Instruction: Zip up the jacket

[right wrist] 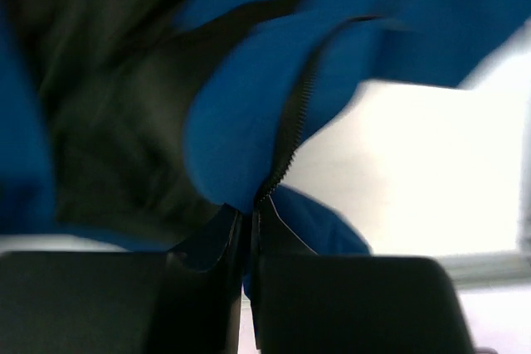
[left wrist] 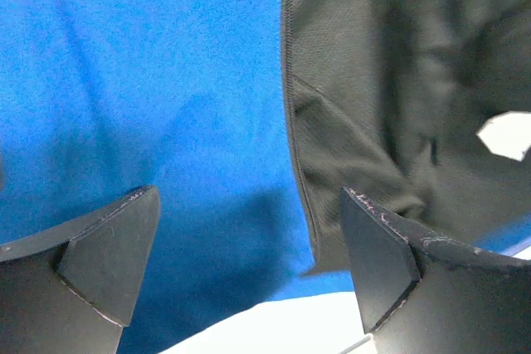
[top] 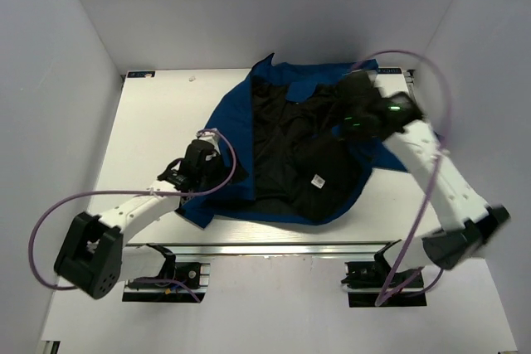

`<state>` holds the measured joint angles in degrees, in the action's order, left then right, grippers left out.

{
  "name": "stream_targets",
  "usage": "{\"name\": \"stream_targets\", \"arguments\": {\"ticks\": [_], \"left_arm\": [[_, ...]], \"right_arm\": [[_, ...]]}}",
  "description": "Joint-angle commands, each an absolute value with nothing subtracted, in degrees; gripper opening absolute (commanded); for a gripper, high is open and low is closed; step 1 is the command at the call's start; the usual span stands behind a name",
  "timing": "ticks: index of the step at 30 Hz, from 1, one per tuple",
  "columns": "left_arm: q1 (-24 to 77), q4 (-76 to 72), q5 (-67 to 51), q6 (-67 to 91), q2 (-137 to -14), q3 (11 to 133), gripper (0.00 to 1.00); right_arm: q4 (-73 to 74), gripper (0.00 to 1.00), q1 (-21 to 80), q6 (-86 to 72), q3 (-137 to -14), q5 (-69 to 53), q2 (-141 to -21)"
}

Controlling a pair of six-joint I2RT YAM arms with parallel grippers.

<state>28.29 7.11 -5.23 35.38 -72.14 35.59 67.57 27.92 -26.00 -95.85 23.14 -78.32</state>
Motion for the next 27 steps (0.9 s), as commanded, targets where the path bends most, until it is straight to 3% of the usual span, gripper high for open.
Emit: {"name": "stream_targets", "arguments": {"ticks": [1,3,6,9,10,13,15,16,18,23,27], "left_arm": [[28.21,12.55,-2.12,36.21,-64.7,37.7,0.98],[28.21,18.16,2.25,38.23,-60.41,39.36,0.98],[28.21,25.98,7.01,41.31,-55.13,40.78,0.98],[28.3,33.38,9.75,42.28,-52.74,42.71,0.98],[28.21,34.62,10.45,42.28,-51.95,43.06,0.98],[28.21,37.26,9.85,42.1,-51.94,42.89,0.98],[28.21,35.26,7.92,41.31,-52.64,41.93,0.98],[28.21,32.37,4.69,40.53,-53.08,40.97,0.98],[28.21,28.78,0.55,39.03,-53.7,40.08,0.98],[28.39,18.66,-15.68,33.68,-56.86,39.99,0.98],[32.59,16.08,-21.52,27.96,-60.89,42.79,0.98]], "right_arm": [[64.44,0.0,42.21,-25.75,-94.76,13.48,-84.36],[58.56,0.0,47.44,-27.32,-91.43,10.82,-89.98],[50.91,0.1,54.04,-27.69,-89.31,4.06,-98.07],[42.65,0.36,55.2,-28.56,-85.46,-1.56,-100.72],[40.1,0.51,55.2,-28.91,-83.69,-5.32,-100.11],[32.62,0.74,54.93,-28.13,-77.11,-8.87,-95.03],[31.38,0.79,54.15,-27.77,-74.46,-8.09,-89.84],[31.55,0.89,52.4,-28.38,-71.92,-6.35,-86.0],[32.16,0.9,49.15,-29.0,-69.45,-5.28,-82.2],[34.89,0.89,29.65,-29.1,-63.64,-5.1,-71.22],[37.18,0.89,13.59,-28.74,-64.51,-0.35,-69.08]]}}
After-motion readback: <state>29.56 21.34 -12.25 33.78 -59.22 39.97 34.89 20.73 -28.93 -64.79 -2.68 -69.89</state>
